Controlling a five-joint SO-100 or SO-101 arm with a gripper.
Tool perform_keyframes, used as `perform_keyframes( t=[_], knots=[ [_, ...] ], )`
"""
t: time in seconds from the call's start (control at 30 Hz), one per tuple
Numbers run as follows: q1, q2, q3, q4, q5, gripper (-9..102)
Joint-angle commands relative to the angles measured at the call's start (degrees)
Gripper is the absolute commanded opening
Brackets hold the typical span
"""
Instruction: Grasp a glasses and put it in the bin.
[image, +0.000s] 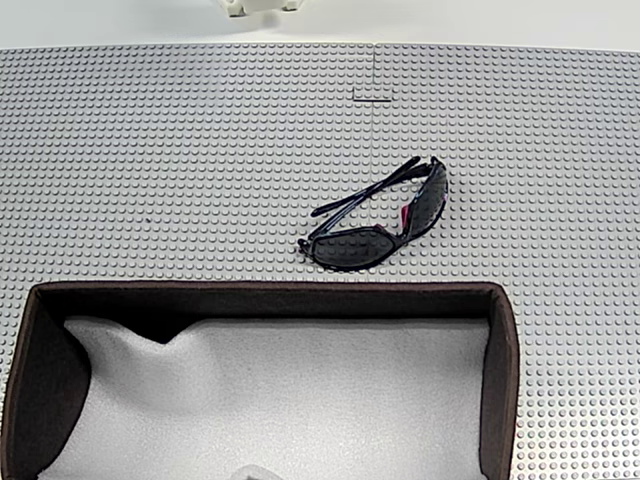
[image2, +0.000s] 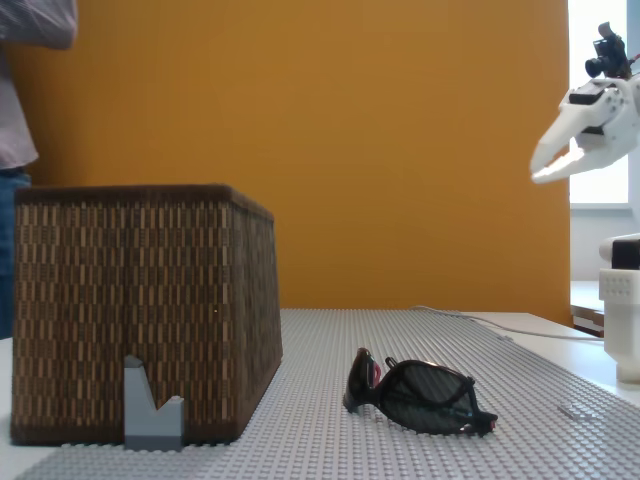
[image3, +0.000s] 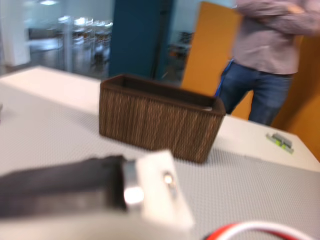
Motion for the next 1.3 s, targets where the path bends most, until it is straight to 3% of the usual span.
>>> perform_keyframes(
  t=[0.0,0.1,0.2,0.3,0.5,0.57,0.63,1.07,1.27],
  knots=[
    [-5.36,-5.98,-1.93,2.46,-0.88,0],
    [-12.04,-9.76,-2.64,0.79,1.76,9],
    [-14.24,-13.01,-2.11,-2.2,1.23,12],
    [-14.33,-16.7,-0.79,-3.87,-0.88,21],
    [-14.41,-27.6,-0.53,-10.28,-3.08,18],
    [-15.12,-29.79,0.44,-13.36,-2.46,1],
    [-15.64,-31.99,1.32,-16.26,-1.32,0],
    [-18.54,-54.14,-4.48,-26.28,0.0,22],
    [-19.6,-61.17,-6.94,-28.39,0.0,25]
  ],
)
